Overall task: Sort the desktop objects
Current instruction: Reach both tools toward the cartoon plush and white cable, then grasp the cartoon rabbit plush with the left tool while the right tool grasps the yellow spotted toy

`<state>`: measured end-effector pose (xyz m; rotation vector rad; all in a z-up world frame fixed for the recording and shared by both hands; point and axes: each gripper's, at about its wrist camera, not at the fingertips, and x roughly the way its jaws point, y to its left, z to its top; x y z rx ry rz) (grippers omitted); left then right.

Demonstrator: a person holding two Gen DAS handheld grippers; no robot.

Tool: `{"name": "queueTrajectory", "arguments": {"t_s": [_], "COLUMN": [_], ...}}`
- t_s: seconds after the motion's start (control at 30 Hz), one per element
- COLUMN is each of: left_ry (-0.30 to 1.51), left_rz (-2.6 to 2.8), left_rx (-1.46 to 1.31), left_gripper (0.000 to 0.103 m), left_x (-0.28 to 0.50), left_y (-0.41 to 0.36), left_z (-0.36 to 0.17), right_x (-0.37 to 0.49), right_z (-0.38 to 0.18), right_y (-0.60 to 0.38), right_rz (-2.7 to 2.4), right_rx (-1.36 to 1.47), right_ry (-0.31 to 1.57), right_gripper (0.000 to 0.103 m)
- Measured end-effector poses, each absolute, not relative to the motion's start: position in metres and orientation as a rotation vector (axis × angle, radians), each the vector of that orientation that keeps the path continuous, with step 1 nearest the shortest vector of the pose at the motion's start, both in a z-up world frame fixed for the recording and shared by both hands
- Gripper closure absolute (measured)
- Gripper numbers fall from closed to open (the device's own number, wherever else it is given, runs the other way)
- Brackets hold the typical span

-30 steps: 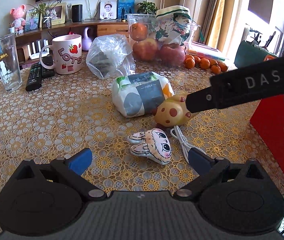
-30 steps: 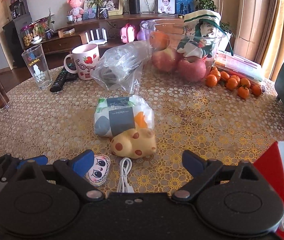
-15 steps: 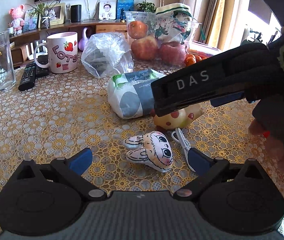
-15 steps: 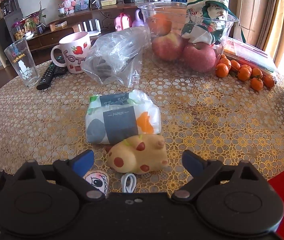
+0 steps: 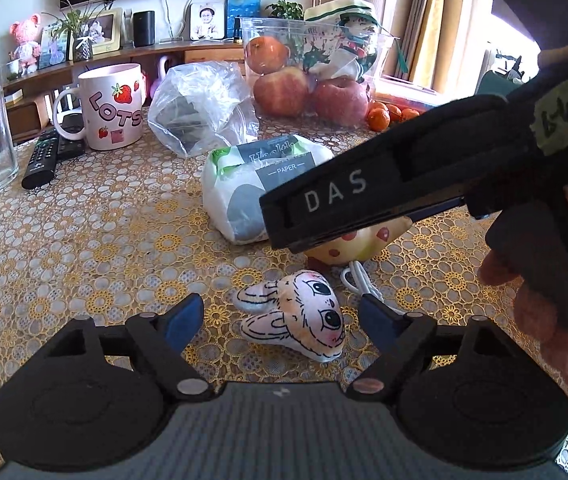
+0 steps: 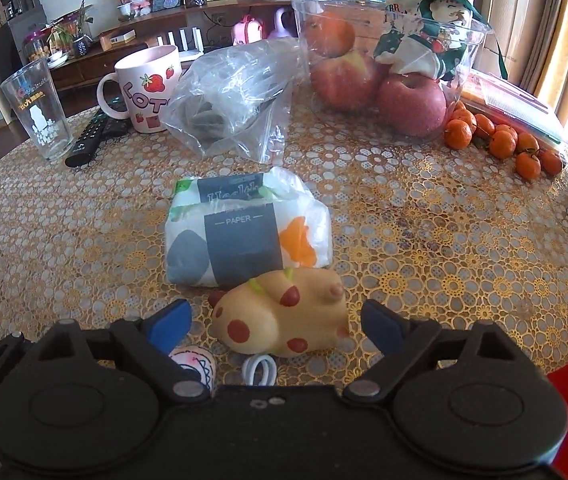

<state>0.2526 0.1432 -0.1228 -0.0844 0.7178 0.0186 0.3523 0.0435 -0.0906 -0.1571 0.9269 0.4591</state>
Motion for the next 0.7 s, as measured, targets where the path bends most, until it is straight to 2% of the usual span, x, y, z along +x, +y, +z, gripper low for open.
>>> {"name": "queueTrajectory", "arguments": {"t_s": [0.07, 0.23, 0.33, 0.7], "left_ry": [0.72, 0.724, 0.721, 0.722], "left_rz": [0.013, 0.008, 0.005, -0.016], "left_rx": [-0.085, -0.091, -0.098, -0.115], "left_gripper": [0.027, 0.035, 0.046, 0.052], "left_x": [0.2539, 0.2558, 0.2557, 0.2535], "left_y": [0.1426, 0.1431, 0.1446, 0.1435], "left_z": [-0.1233, -0.1249, -0.1242, -0.1215], "right_x": [0.3524, 0.3513, 0.3518, 0.3457], "right_z": [-0.0926, -0.0939, -0.0951, -0.0879], "right_y": [0.0437, 0.044, 0.0432, 0.0382], "right_rz": [0.458, 0.452, 0.45, 0.453], "right_rx": [-0.161, -0.17, -0.162, -0.156], "right_ry": [0.933, 0.936, 0.947, 0.934], "right_gripper": [0.015, 0.024, 0.027, 0.031]}}
